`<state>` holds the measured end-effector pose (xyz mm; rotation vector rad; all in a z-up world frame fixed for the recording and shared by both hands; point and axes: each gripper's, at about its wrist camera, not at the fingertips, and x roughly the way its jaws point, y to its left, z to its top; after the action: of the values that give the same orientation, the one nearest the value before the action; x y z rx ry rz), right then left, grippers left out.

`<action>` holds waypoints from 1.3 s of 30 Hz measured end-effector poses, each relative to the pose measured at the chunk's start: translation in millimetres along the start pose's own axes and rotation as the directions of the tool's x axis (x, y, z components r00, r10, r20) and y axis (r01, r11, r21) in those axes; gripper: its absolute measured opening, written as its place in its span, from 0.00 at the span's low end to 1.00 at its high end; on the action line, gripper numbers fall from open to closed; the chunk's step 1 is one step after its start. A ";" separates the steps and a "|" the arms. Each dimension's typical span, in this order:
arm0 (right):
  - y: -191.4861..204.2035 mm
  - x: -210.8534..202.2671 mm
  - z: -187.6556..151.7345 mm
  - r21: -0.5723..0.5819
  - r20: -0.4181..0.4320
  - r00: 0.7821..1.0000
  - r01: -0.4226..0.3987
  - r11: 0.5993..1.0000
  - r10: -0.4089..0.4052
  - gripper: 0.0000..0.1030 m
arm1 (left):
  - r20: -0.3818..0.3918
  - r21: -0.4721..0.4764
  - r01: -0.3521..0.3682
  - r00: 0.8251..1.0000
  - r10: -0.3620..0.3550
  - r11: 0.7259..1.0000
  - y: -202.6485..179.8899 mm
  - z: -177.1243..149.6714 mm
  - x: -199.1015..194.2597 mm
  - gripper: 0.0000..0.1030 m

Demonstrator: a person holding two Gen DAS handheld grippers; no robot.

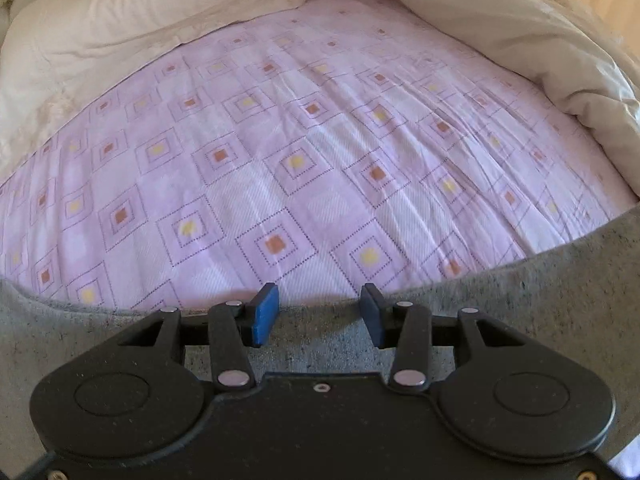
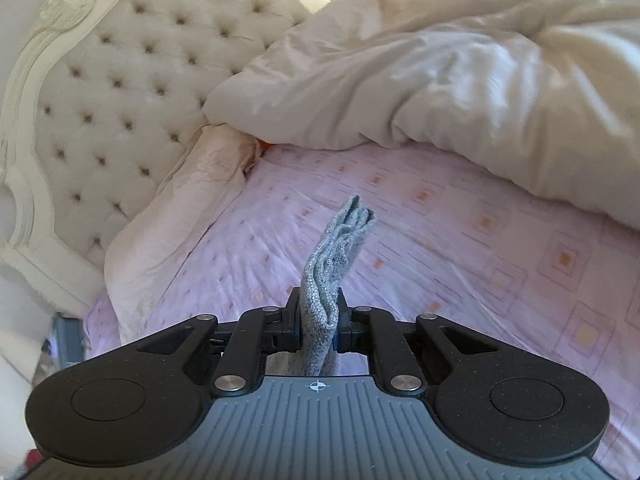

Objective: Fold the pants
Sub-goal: 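Grasp the pants hem with the right gripper and lift it up, then fold the held hem over toward the waistband and open the right gripper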

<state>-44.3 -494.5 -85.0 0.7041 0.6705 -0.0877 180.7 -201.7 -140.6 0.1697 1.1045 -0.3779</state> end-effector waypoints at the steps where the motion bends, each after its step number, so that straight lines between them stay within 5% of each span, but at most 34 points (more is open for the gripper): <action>1: 3.3 -0.1 -0.3 -0.015 -0.003 1.000 0.003 1.000 -0.003 0.12 | 0.007 -0.016 0.004 1.000 -0.004 1.000 1.6 -1.4 -7.4 0.49; 5: 12.9 -0.5 -1.7 -0.042 -0.011 1.000 0.008 0.999 -0.009 0.13 | 0.009 -0.017 0.067 0.998 -0.067 0.998 1.7 -31.5 -41.7 0.49; 10: 33.3 -2.1 -1.7 -0.078 -0.010 0.999 0.049 0.996 -0.050 0.13 | -0.111 0.038 0.128 0.986 -0.123 0.991 -13.2 -94.2 -38.9 0.49; 14: 68.2 -5.5 -2.7 -0.126 0.002 0.999 0.053 0.991 -0.054 0.13 | -0.059 0.116 0.104 0.994 -0.097 0.988 -18.9 -118.6 -45.7 0.49; 17: 107.0 -5.4 -8.1 -0.176 0.014 0.999 0.033 0.984 -0.032 0.13 | -0.042 0.046 0.146 0.989 -0.144 0.988 3.3 -121.1 -62.0 0.49; 20: 153.3 0.9 -21.6 -0.227 0.006 1.000 -0.027 0.974 0.029 0.13 | 0.006 0.005 0.109 0.994 -0.110 0.994 40.0 -124.7 -82.3 0.49; 27: 252.7 60.4 -97.9 -0.335 -0.129 0.981 -0.178 0.925 0.142 0.13 | 0.075 -0.124 -0.001 0.997 0.010 0.992 151.7 -142.0 -126.5 0.49; 33: 293.2 130.4 -199.7 -0.495 -0.234 0.969 -0.188 0.848 0.078 0.13 | 0.101 -0.270 -0.037 0.993 0.067 0.962 219.3 -163.8 -139.2 0.49; 36: 302.1 149.0 -237.4 -0.577 -0.280 0.960 -0.173 0.798 0.005 0.19 | 0.115 -0.337 -0.027 0.991 0.069 0.941 237.6 -178.2 -137.2 0.49; 37: 303.6 152.0 -243.7 -0.583 -0.317 0.948 -0.193 0.789 -0.003 0.28 | 0.112 -0.365 -0.010 0.992 0.055 0.931 242.4 -181.2 -136.3 0.49; 39: 306.9 144.5 -247.3 -0.576 -0.375 0.926 -0.265 0.774 0.038 0.36 | 0.116 -0.414 0.024 0.993 0.027 0.910 252.9 -183.2 -137.0 0.49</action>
<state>25.7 -83.7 -135.8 0.1219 0.9133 0.4112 69.3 119.3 -112.9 -0.2281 1.0422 -0.1415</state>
